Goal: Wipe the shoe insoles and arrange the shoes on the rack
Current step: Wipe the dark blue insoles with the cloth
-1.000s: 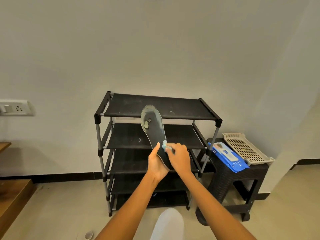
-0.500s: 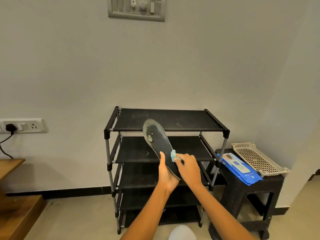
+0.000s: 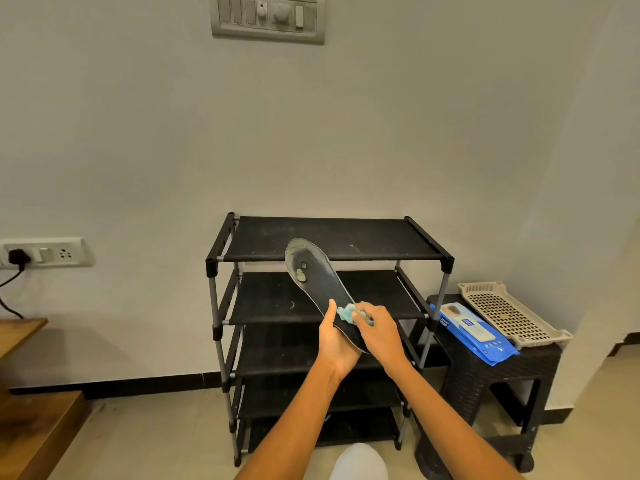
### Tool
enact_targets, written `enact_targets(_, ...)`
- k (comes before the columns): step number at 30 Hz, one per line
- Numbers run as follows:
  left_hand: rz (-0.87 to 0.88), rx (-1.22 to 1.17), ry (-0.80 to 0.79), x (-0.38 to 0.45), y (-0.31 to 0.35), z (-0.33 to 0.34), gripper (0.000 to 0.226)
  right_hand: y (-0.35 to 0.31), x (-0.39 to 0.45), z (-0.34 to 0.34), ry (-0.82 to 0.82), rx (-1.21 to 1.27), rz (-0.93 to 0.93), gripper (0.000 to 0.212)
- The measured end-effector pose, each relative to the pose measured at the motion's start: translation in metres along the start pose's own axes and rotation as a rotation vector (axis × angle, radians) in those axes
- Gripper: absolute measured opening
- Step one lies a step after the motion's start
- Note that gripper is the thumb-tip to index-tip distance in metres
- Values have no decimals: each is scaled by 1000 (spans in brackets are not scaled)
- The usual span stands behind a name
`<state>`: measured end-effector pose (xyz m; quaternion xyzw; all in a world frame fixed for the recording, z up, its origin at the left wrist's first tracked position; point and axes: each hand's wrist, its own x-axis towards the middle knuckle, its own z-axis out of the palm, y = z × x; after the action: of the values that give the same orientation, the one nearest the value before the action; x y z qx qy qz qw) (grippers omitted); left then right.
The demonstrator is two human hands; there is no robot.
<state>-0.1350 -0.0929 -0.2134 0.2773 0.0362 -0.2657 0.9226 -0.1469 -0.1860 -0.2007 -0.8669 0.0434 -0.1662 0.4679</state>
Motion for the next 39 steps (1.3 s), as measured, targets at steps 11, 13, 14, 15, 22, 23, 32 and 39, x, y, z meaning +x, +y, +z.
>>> enact_targets(11,57,30,15,-2,10,-17,61,10,-5,-11,51,-158,-240,14)
enact_targets(13,58,74,10,-3,6,-16,61,5,0,-9,181,-180,-178,17)
enact_targets(14,60,79,7,-3,5,-14,61,4,1,-5,186,-268,-179,18)
enact_targets(15,61,76,3,-3,4,-12,62,5,0,1,155,-367,-205,19)
enact_targets(22,79,50,-10,2,6,-25,73,0,-34,9,-114,-342,-447,22)
enact_targets(23,82,53,-11,2,5,-26,72,-1,-33,4,-98,-329,-449,21)
enact_targets(32,36,112,15,0,6,-11,79,-14,-22,5,29,-390,-366,20)
enact_targets(39,31,180,-40,1,15,-11,64,-11,-22,-9,195,-114,-239,17)
